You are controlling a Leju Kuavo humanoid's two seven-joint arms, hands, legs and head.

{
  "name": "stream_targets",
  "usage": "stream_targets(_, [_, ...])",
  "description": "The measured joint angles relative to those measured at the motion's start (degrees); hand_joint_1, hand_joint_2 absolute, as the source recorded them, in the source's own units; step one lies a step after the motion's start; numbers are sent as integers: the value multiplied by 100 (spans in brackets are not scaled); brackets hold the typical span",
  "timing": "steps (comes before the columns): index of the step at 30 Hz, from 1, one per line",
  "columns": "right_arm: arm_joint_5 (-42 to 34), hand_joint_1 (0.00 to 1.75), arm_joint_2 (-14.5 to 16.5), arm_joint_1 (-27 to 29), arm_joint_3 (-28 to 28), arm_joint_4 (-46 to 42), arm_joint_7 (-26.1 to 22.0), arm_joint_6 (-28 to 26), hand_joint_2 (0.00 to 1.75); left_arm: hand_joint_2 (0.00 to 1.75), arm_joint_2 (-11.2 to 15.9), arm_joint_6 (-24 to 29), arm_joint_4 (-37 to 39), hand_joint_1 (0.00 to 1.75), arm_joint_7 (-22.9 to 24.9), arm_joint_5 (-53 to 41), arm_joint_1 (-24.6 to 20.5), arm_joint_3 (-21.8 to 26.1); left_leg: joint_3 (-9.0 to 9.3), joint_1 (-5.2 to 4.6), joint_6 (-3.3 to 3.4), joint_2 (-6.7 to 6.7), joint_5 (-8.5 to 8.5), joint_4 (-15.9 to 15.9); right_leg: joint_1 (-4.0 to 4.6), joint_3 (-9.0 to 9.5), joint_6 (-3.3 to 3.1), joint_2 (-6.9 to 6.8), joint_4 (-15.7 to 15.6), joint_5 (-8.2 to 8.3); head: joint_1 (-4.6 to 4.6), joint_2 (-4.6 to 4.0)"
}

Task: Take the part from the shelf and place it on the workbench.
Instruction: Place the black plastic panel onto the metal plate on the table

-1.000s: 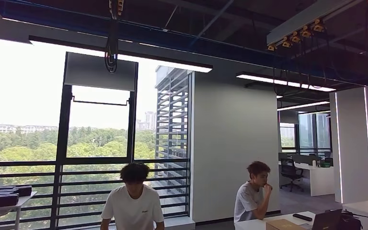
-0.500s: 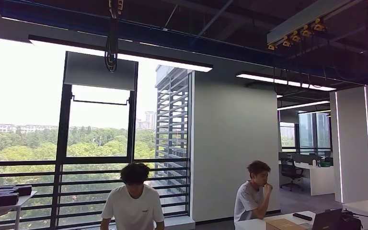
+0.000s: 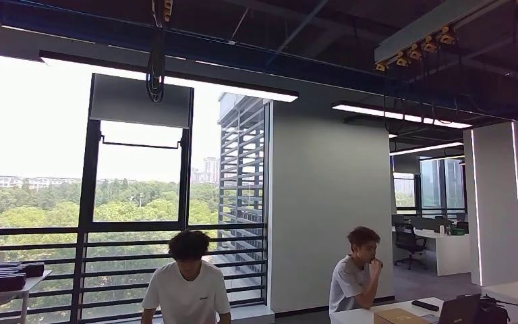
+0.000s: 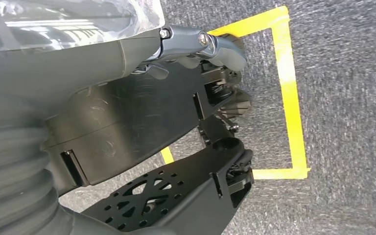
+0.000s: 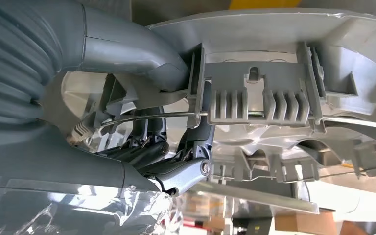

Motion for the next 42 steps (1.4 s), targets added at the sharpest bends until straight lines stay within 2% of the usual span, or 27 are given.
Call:
stream_targets(5, [-867,175,-181,-109,476,-253,-16,-367,175,175,-11,-67,22,0,-36,-43,-7,0,-2,0,0,0,0,-1,0,0,0,1,3,0,0,0])
stream_targets(10, [-1156,175,-344,-531,1481,-611,-101,-625,175,175,-22,-178,55,0,-18,-117,-20,0,4,0,-1,6,1,-1,0,-1,-2,9,6,1,-4,0])
stream_targets(13, [-1133,175,-385,-693,1991,-792,-180,-571,175,175,-32,-197,74,0,-17,-144,-24,0,2,1,-4,1,3,-3,1,-1,-3,-2,7,-1,1,0])
stream_targets(19, [-1015,175,-410,-1101,2973,-1134,-355,-106,175,175,-49,-233,102,0,-69,-185,-33,-1,1,1,-9,1,6,-6,1,-2,-5,-1,8,-3,-2,0])
stream_targets(23, [-1026,0,-410,-1231,3442,-1219,-345,55,0,175,-62,-198,123,0,-61,-231,-38,0,-1,1,-9,-6,6,-7,0,-1,-6,-8,8,-4,2,0])
stream_targets(25, [-1039,0,-416,-1279,3592,-1244,-340,69,0,175,-67,-181,129,0,-25,-245,-40,0,0,0,-9,-4,6,-7,0,-1,-6,-4,7,-4,-1,0])
stream_targets(29, [-1090,0,-423,-1338,3804,-1288,-339,75,0,0,-67,-184,134,0,0,-242,-41,0,2,0,-9,-2,6,-6,0,0,-6,-4,5,-4,-3,0])
stream_targets(39, [-1158,0,-492,-1363,4081,-1335,-333,35,0,0,-67,-193,149,0,-70,-230,-42,1,6,0,-9,-1,6,-6,0,2,-7,-3,6,-3,1,0])
stream_targets(42, [-1324,0,-498,-1300,4089,-1385,-359,-409,0,0,-72,-154,163,0,-155,-224,-43,3,6,0,-9,-1,6,-6,0,2,-6,-4,5,-3,2,0])
